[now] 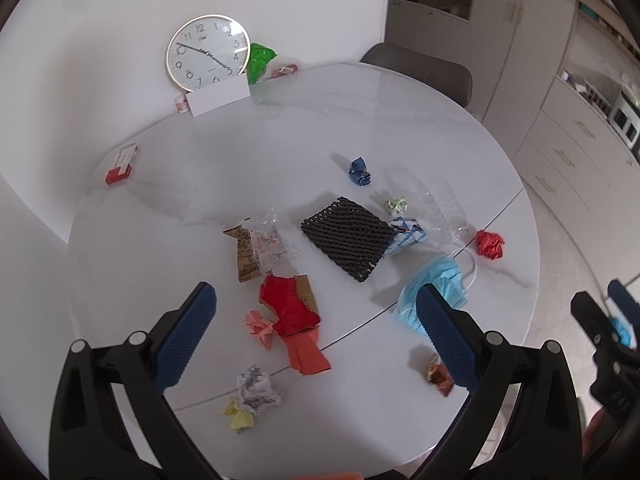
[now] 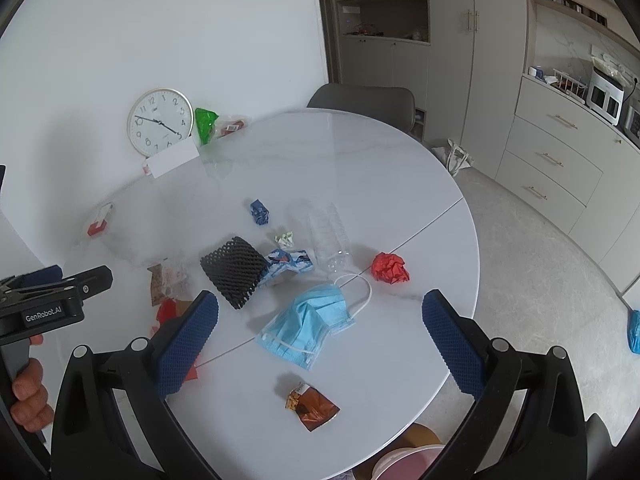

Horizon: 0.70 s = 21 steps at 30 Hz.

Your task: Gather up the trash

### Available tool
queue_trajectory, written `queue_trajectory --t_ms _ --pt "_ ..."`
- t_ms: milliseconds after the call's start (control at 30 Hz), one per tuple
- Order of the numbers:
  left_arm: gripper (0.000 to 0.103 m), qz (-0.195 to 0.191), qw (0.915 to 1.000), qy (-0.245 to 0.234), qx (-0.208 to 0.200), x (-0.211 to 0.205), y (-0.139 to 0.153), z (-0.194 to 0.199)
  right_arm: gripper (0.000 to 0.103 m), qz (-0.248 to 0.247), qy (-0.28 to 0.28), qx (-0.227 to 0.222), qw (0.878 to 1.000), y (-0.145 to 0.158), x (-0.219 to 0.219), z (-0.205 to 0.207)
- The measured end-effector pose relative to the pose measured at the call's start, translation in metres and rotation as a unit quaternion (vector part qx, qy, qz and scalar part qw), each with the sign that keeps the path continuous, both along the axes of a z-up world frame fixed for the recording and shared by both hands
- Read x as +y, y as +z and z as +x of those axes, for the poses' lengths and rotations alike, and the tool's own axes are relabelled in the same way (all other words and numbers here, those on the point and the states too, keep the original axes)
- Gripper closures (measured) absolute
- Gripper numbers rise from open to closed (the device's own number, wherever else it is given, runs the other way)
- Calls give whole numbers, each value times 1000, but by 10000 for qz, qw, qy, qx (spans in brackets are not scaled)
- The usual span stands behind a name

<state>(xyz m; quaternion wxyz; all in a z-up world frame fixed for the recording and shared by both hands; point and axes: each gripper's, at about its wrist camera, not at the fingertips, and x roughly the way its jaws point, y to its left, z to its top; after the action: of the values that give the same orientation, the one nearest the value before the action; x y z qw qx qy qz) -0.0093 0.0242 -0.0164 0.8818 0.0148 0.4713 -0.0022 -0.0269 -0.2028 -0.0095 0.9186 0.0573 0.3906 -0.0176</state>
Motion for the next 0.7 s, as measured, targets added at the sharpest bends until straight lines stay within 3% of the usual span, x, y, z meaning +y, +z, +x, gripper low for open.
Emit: queue_trajectory --t_ms 300,700 --pt "7 277 9992 -280 80 47 -47 -21 2 74 266 584 9979 -52 -2 -8" --pt "8 154 9901 -674 1219 85 -165 -42 2 10 891 1373 9865 -114 32 -4"
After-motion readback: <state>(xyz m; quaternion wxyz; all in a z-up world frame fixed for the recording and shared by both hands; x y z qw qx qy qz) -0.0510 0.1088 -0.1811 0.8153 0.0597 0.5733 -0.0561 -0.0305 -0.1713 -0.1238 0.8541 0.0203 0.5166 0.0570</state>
